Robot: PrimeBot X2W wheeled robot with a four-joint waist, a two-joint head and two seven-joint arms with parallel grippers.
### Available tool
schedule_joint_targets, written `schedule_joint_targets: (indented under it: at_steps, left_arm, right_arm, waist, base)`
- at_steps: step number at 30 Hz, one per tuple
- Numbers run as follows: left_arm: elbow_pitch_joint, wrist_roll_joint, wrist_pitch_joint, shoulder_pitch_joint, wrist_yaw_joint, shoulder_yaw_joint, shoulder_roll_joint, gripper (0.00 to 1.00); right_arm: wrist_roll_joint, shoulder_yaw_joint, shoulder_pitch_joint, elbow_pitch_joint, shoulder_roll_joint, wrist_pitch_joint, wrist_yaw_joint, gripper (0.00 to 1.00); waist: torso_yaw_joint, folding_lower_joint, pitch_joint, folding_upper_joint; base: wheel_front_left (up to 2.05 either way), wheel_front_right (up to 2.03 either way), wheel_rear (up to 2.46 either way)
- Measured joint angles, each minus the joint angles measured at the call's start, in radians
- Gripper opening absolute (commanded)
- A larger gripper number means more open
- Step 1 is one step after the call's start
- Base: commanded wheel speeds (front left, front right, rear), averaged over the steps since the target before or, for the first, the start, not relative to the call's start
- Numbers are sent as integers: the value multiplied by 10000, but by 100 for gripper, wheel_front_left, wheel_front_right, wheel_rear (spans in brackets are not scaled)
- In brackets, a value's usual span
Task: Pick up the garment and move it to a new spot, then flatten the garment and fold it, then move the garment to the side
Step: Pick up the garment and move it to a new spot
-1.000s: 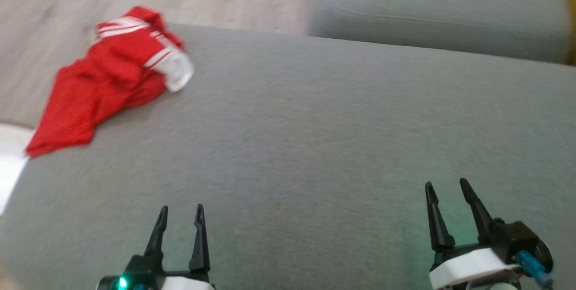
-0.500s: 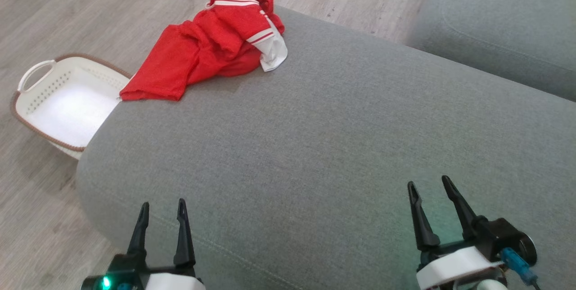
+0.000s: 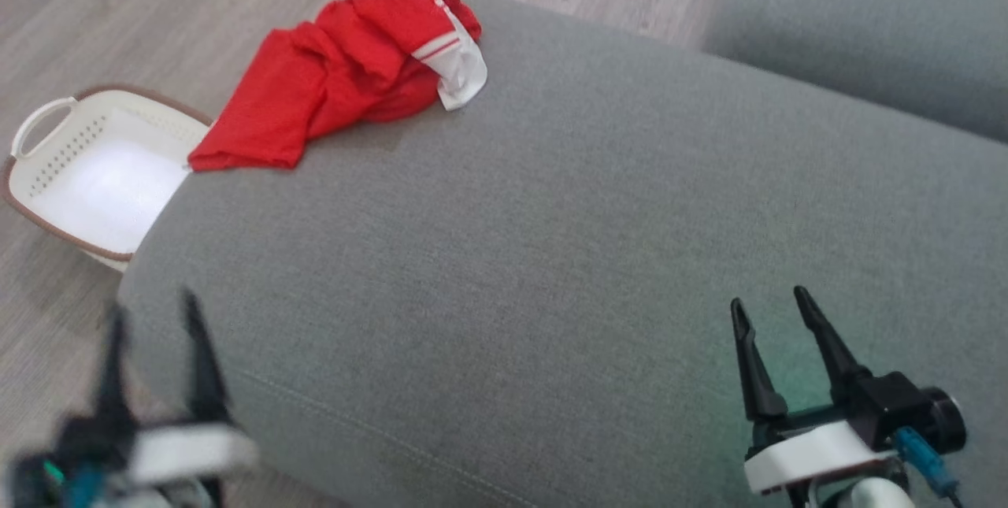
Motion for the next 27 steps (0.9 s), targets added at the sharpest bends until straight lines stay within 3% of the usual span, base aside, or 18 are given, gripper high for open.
schedule_joint_targets:
  at_steps: [5, 8, 14, 22, 27]
  left_arm:
    - [-755, -33, 460, -2243, -17, 729, 1164, 100]
    - [-836, 88, 1058, -4135, -268, 853, 2073, 100]
    - [734, 451, 2006, -6836, -782, 757, 3262, 100]
    - [4103, 56, 2522, -8445, -1218, 516, 3185, 100]
    - [5753, -94, 2769, -8617, -1609, 105, 2763, 100]
  right_arm:
    - [-499, -259, -122, -272, -4, 0, 0, 100]
    - [-811, -261, -413, -472, -4, 35, 0, 100]
    - [-1461, -25, -1230, -882, -31, 401, 0, 100]
    - [-2048, -58, -1505, -1801, -63, 662, 0, 100]
    - [-2255, -458, -1651, -2535, -100, 784, 0, 100]
  waist:
    - [-154, 0, 582, 0]
    - [-260, 1, 1016, 0]
    - [-655, 2, 2060, 0]
    - [-1281, 3, 3574, 0]
    - [-1579, 3, 4461, -1]
  base:
    - [0, 0, 0]
    - [0, 0, 0]
    - [0, 0, 0]
    - [0, 0, 0]
    - [0, 0, 0]
